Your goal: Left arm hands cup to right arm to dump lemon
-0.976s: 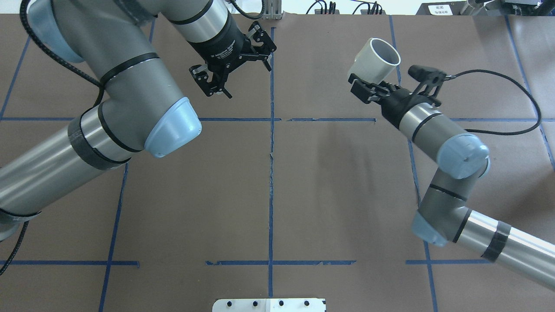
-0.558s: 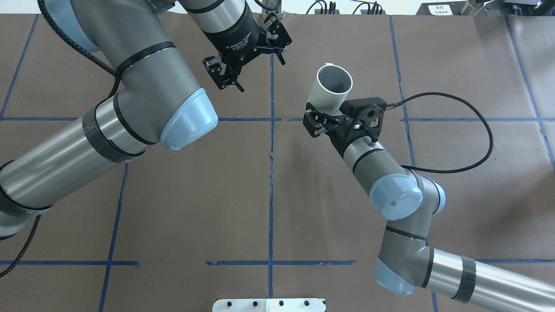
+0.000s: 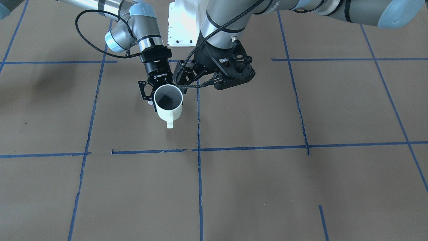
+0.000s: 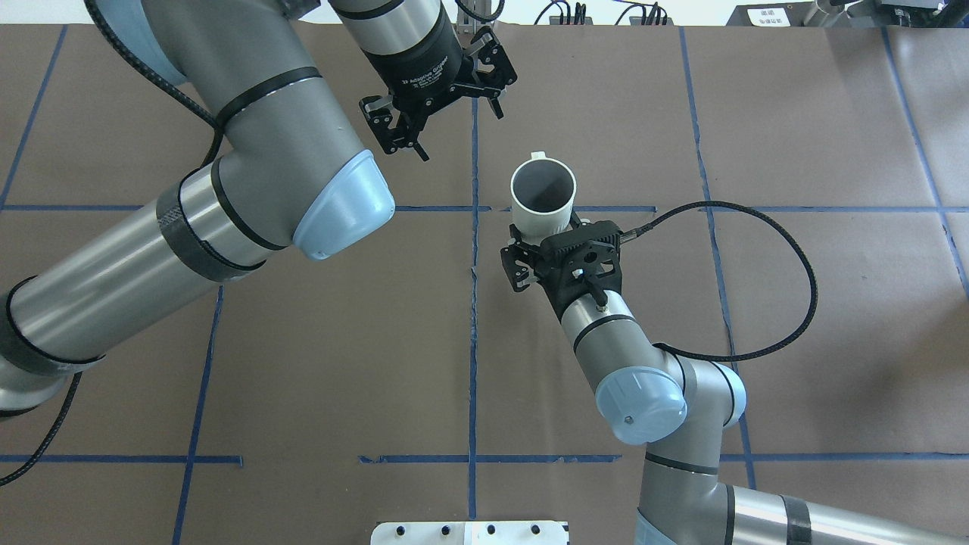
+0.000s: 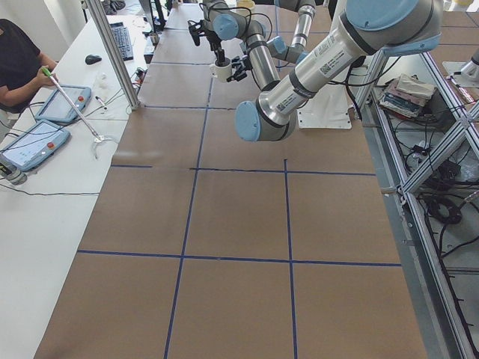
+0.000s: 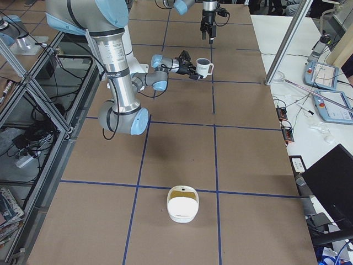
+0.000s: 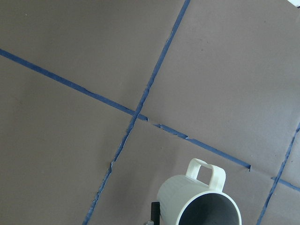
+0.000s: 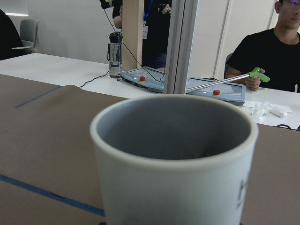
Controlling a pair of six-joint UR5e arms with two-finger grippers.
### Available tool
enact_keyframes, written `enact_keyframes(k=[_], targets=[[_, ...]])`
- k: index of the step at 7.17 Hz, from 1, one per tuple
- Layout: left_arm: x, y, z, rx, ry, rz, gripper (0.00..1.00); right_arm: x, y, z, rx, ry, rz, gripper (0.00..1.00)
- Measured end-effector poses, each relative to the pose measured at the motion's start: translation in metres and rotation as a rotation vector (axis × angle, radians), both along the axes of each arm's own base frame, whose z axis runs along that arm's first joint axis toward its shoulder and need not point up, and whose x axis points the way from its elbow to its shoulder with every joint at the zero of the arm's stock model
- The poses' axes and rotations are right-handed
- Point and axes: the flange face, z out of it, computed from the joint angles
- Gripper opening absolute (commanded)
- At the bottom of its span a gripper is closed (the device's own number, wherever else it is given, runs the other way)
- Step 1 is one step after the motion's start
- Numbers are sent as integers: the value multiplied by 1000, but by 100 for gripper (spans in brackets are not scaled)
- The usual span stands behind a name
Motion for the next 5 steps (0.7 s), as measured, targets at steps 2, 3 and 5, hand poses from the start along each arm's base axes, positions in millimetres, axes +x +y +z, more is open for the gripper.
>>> enact_keyframes(k=[2,3,5], targets=[[34,16,5,-5,-25,38,96,-5,9,-11,24,15,7,4],[43,22,7,-5,-30,49,90,-6,10,-13,31,27,6,4],[49,26,9,-6,-35,58,73,-4,12,-17,51,55,2,6]])
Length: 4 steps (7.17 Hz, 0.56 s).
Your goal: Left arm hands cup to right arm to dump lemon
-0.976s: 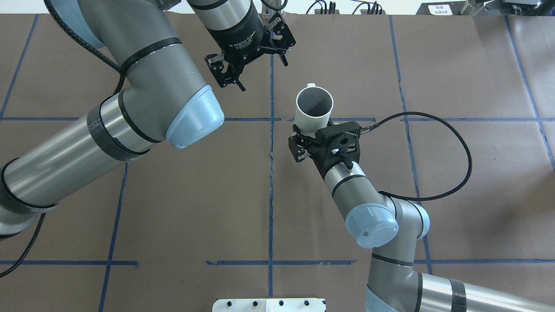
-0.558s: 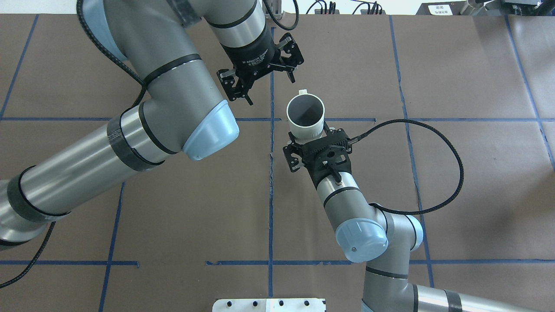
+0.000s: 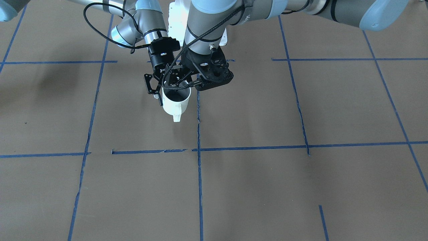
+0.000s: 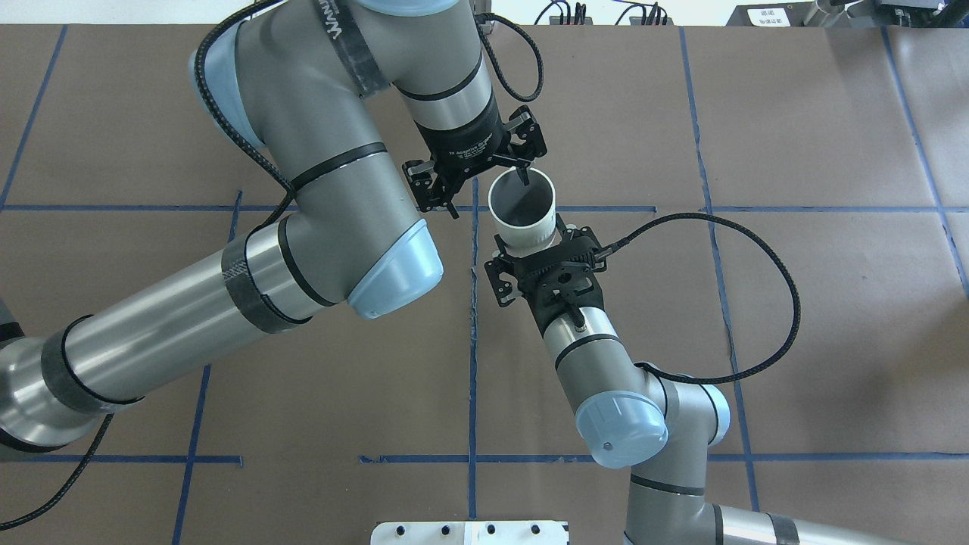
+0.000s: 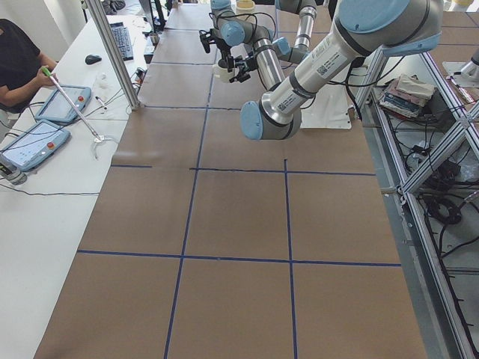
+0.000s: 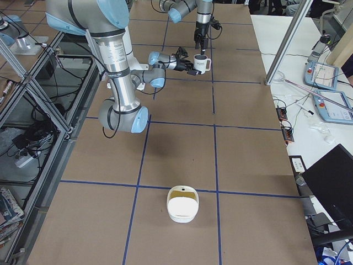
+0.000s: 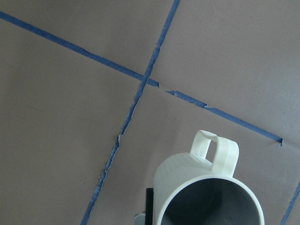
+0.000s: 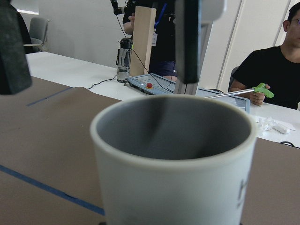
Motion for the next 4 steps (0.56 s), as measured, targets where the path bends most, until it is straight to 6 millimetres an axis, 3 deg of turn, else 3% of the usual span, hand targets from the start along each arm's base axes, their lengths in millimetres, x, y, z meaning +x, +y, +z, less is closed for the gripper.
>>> enact_keyframes(k=[1,2,4], targets=[[3,2,2,-2,-3,5,73,3,1,-5,6,-3,-1,7],[6,4,3,-3,-5,10,65,6,2,-10,10,-10,-3,9],[9,6,4,-3,-7,14,5,8,3,-14,12,-14,-5,21]])
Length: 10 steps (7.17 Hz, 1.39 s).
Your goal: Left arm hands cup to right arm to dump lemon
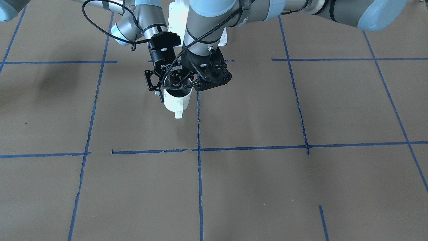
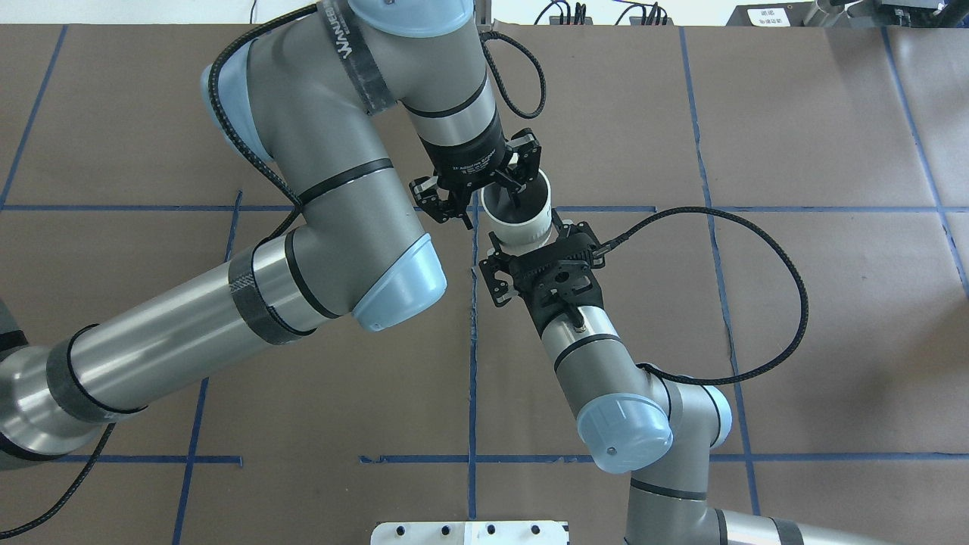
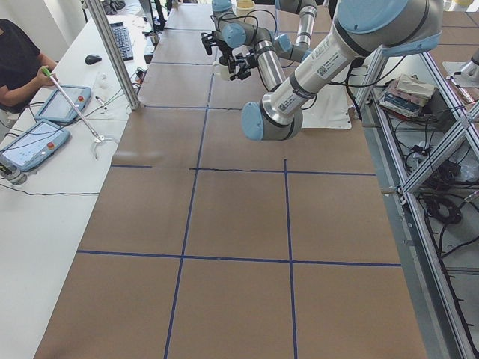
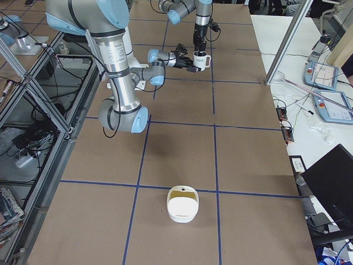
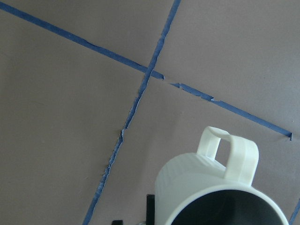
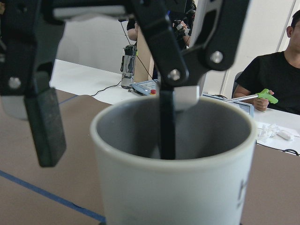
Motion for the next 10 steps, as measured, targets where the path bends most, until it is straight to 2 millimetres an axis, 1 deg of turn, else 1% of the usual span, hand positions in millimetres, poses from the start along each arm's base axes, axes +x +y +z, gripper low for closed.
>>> enact_keyframes(k=[1,2,5,6,7,8,9,10], targets=[[1,1,0,-1,-1,2,0,0,0,0,0,1,-1,42],[2,2,1,-1,-1,4,0,0,0,-1,0,-1,-5,99],[2,3,3,-4,-6,5,0,-4,5,1,-2,4,-26,100],[-1,5,1,-7,-9,4,0,-7,8,5,-4,12,-32,100],[-11,6,-3,-10,-13,-4,0,-10,10,10,-6,21,-37,100],[-31,3,-9,-6,-8,-26,0,-13,12,14,-8,29,-40,100],[-57,-2,-9,2,2,-57,0,-15,12,17,-9,36,-43,100],[-85,1,7,20,6,-74,0,-15,8,18,-14,41,-48,100]])
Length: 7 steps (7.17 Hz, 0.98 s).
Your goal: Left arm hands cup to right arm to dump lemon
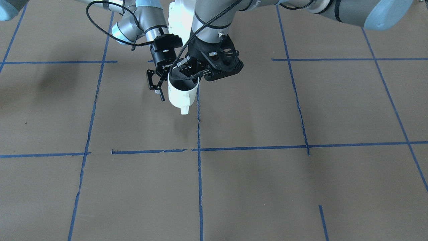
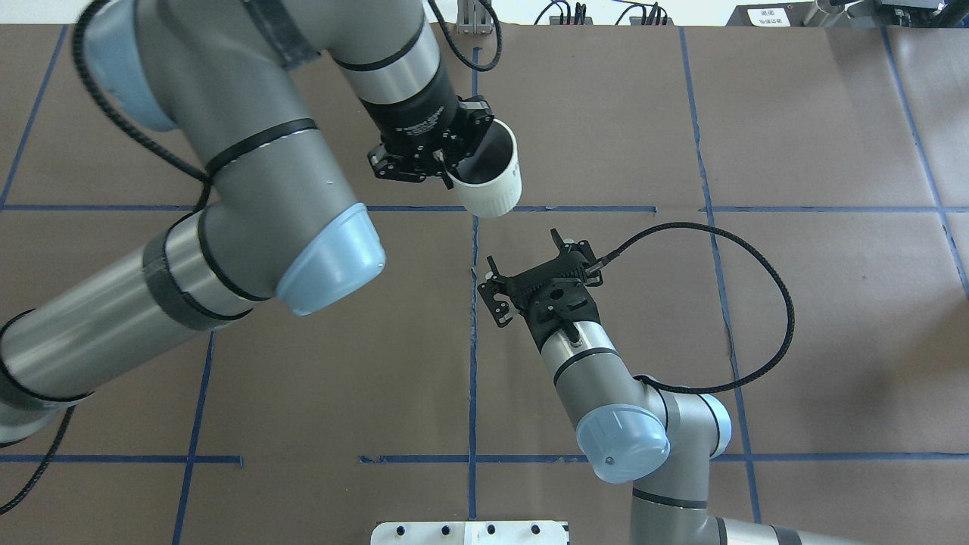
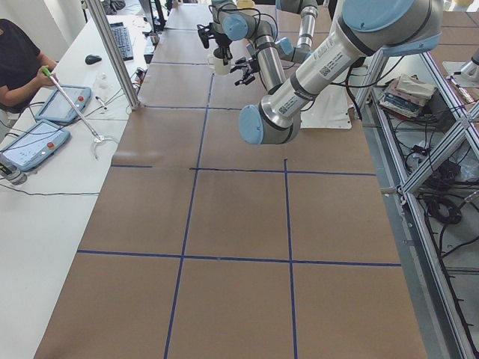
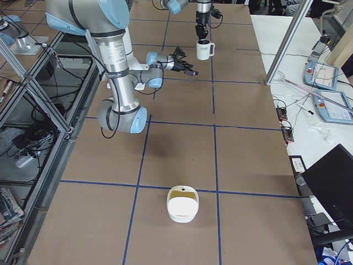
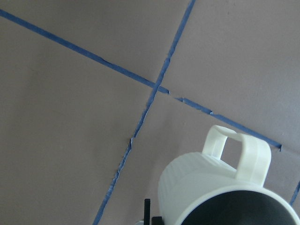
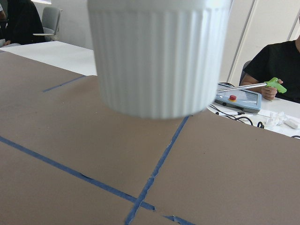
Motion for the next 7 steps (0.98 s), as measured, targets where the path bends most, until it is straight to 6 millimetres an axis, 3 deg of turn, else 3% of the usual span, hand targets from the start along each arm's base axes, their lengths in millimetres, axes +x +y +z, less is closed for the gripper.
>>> enact_keyframes(k=[2,3,5,7], targets=[[-42,14,65,79,-36,29,0,17,-35,3,-32,3,-56,100],[-63,25,110,140,-73,71,0,35,-62,7,-56,0,-93,100],[-106,51,205,280,-151,152,0,90,-130,18,-124,-6,-186,100],[-150,66,298,381,-205,173,0,164,-188,35,-225,-6,-271,100]])
